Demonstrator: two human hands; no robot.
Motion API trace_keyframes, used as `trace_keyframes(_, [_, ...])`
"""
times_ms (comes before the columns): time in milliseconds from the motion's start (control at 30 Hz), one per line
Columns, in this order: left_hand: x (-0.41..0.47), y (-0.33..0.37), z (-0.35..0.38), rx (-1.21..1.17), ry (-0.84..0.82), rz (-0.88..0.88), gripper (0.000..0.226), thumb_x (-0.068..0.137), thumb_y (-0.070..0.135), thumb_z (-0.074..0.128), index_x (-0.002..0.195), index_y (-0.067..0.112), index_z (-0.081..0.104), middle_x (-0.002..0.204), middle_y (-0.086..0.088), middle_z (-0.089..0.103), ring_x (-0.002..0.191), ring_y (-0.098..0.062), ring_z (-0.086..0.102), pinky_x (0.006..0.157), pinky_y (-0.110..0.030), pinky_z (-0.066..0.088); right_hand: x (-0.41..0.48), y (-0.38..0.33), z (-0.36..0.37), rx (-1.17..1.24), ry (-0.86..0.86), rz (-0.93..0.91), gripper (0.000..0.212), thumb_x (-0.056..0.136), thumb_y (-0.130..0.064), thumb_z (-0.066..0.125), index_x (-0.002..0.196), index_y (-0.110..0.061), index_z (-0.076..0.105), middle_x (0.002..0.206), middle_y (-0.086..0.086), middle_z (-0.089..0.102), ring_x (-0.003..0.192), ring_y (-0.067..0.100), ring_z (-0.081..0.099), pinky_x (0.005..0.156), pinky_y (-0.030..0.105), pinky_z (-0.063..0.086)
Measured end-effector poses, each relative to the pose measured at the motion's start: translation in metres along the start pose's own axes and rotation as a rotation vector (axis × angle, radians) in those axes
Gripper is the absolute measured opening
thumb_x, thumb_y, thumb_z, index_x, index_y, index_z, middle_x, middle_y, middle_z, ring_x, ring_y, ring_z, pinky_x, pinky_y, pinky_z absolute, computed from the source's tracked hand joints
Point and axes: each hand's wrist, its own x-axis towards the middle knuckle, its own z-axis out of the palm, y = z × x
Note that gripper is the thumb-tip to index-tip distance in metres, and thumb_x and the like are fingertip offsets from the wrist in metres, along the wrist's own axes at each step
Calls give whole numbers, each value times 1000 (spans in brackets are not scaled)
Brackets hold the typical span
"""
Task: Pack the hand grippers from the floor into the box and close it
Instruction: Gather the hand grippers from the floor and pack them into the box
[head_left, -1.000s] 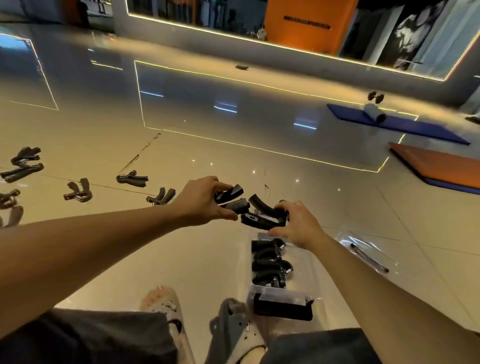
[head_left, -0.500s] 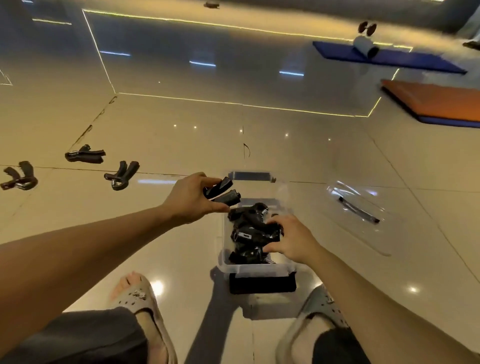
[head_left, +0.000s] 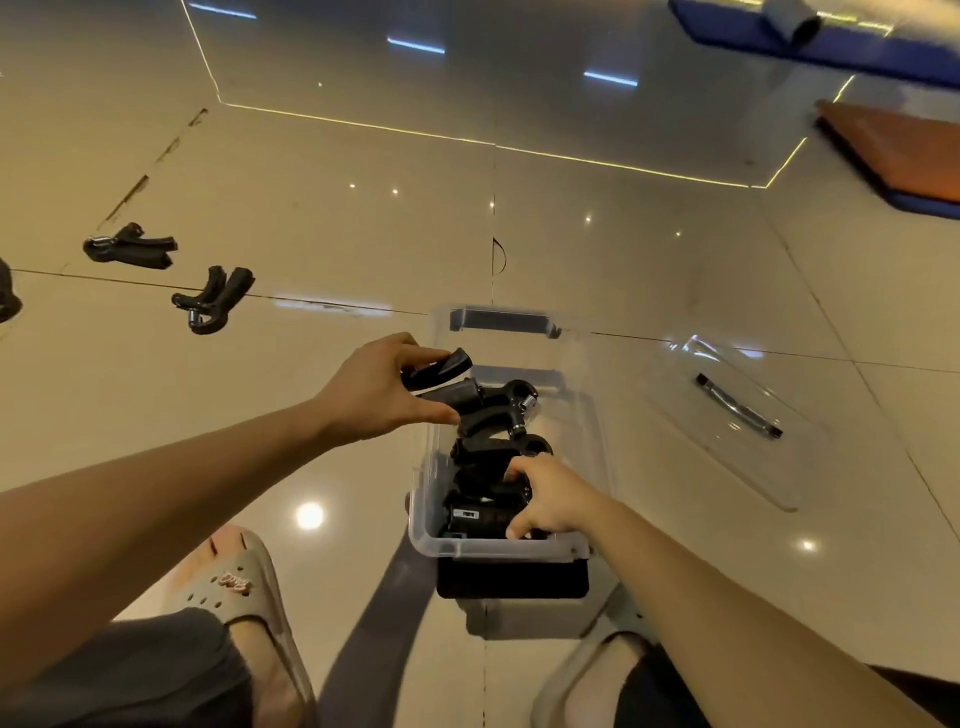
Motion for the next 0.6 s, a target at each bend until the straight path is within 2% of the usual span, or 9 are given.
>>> trace_keyframes(167, [15, 2, 2, -42, 8, -3, 75, 68, 55, 85, 134, 27, 63, 97, 9, 57, 92, -14, 58, 82, -32, 52, 10, 4, 6, -15, -66, 3, 82, 69, -28, 91, 140, -24, 50, 139, 6, 44, 111, 25, 56, 93, 38, 54])
trace_keyframes(333, [25, 4, 10, -58, -9, 8, 73, 68, 51, 87, 133, 29, 64, 98, 11, 57, 93, -11, 58, 82, -27, 50, 16, 7, 12, 5, -66, 0, 85, 69, -34, 91, 142, -24, 49, 145, 5, 43, 125, 29, 52, 103, 41, 50])
trace_keyframes(467, [31, 5, 16, -63, -14, 4, 75, 68, 51, 87, 134, 26, 63, 99, 11, 56, 92, -8, 56, 76, -17, 43, 19, 8, 16, 51, -58, 16, 72, 74, -27, 88, 137, -27, 53, 144, 5, 44, 119, 28, 57, 96, 40, 54])
trace_keyframes(600, [33, 5, 20, -80, -32, 2, 78, 67, 52, 87, 136, 24, 62, 106, 9, 59, 99, -10, 59, 86, -22, 48, 20, 9, 19, 62, -77, 16, 62, 80, -16, 83, 135, -27, 55, 140, 6, 49, 107, 26, 64, 85, 37, 60])
